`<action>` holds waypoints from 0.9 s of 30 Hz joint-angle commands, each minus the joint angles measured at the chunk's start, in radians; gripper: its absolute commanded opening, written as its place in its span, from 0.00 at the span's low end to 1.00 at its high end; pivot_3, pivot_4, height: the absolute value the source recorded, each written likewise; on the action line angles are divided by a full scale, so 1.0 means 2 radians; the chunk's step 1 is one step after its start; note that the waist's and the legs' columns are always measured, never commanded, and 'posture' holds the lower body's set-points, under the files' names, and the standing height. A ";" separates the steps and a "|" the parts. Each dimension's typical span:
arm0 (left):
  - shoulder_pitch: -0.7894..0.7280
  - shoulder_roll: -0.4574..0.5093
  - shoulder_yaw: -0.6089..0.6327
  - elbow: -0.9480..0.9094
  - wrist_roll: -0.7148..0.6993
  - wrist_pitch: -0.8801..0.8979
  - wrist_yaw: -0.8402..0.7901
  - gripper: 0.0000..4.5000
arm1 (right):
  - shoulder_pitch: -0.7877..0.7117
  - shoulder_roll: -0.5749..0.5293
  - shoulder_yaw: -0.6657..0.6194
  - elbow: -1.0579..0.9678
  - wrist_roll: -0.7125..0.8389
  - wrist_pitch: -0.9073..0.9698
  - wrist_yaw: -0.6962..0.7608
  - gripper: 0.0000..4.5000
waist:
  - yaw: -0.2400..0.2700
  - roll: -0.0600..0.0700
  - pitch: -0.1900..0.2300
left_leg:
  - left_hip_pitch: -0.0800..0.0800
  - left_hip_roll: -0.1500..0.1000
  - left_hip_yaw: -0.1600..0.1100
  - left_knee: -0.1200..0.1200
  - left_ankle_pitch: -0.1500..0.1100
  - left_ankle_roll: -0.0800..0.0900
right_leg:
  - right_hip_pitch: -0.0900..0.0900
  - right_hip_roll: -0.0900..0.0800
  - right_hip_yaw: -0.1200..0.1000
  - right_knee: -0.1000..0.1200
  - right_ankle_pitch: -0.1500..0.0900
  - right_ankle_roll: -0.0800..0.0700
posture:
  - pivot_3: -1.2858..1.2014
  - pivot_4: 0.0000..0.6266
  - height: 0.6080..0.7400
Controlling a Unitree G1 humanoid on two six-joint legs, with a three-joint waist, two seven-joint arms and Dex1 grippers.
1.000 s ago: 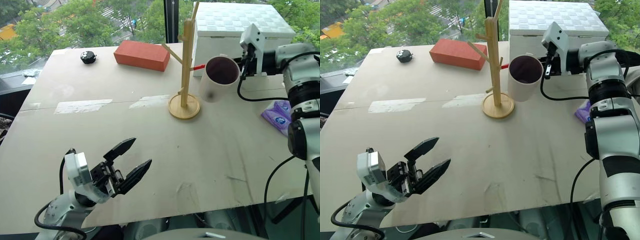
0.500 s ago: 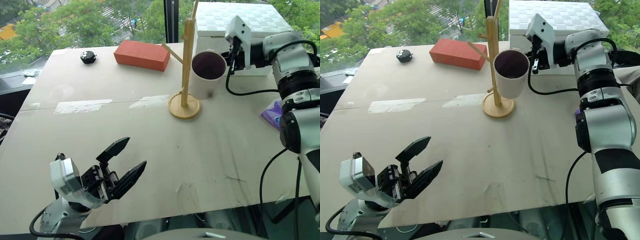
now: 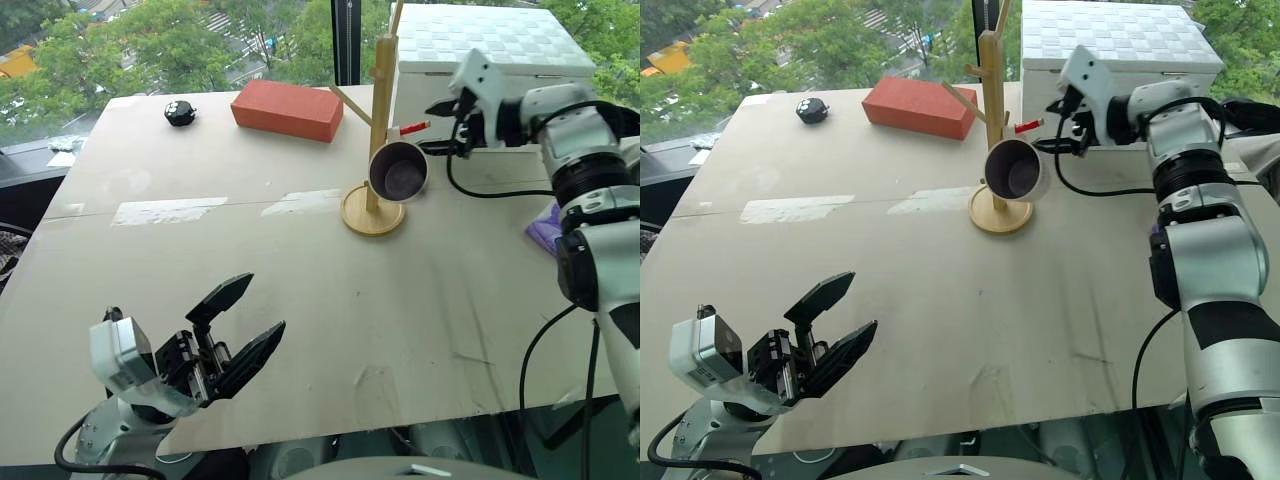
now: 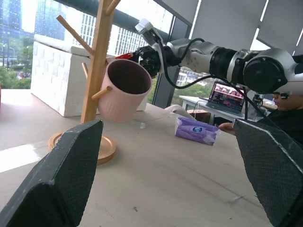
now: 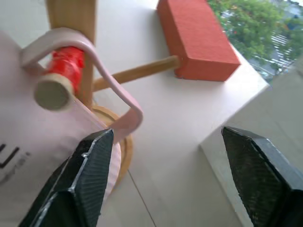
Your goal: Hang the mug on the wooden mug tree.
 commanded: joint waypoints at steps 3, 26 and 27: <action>-0.009 0.002 0.005 0.009 -0.005 -0.007 -0.012 1.00 | 0.071 -0.061 -0.048 -0.099 0.051 0.035 0.039 0.76 | 0.001 0.000 0.000 | 0.000 0.000 0.000 0.000 0.000 0.000 | 0.000 0.000 0.000 0.000 0.000 0.000 | 0.52 0.24 1.00; 0.030 0.057 0.024 0.098 0.117 0.021 0.038 1.00 | 0.653 -0.121 -0.240 -0.569 0.203 0.130 -0.046 0.76 | 0.010 -0.001 -0.001 | 0.001 0.004 0.002 0.003 0.000 0.001 | 0.002 -0.001 -0.004 0.000 0.000 0.002 | 0.52 0.24 1.00; 0.025 0.059 0.025 0.101 0.120 0.024 0.042 1.00 | 0.654 -0.121 -0.237 -0.567 0.201 0.129 -0.048 0.76 | 0.011 -0.001 -0.001 | 0.001 0.004 0.002 0.003 0.000 0.001 | 0.002 -0.001 -0.005 0.000 0.000 0.002 | 0.52 0.24 1.00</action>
